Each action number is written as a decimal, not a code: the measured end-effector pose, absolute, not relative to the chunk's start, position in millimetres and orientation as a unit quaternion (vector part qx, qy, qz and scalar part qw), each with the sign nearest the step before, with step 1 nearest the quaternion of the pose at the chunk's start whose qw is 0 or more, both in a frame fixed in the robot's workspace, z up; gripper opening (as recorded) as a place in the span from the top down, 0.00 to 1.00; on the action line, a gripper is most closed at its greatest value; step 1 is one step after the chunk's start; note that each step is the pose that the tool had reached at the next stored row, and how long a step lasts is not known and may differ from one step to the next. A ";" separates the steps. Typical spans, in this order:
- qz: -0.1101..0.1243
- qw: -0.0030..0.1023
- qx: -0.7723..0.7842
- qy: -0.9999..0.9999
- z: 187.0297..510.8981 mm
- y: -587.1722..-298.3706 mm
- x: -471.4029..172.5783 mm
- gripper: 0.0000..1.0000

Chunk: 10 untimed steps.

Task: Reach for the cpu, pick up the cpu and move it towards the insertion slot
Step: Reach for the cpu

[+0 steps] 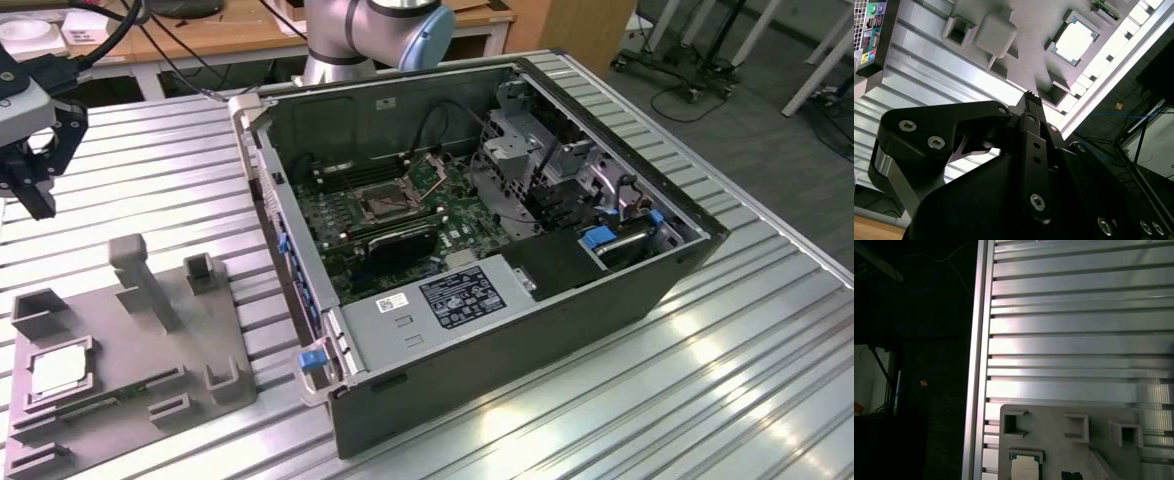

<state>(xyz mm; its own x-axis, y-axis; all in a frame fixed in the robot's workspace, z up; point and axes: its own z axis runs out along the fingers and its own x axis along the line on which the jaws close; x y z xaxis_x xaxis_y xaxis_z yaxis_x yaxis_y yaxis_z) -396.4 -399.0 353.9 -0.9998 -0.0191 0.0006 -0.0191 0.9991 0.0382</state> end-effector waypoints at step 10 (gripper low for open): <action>-0.019 0.000 0.009 -1.000 353.8 -399.0 -398.1 0.90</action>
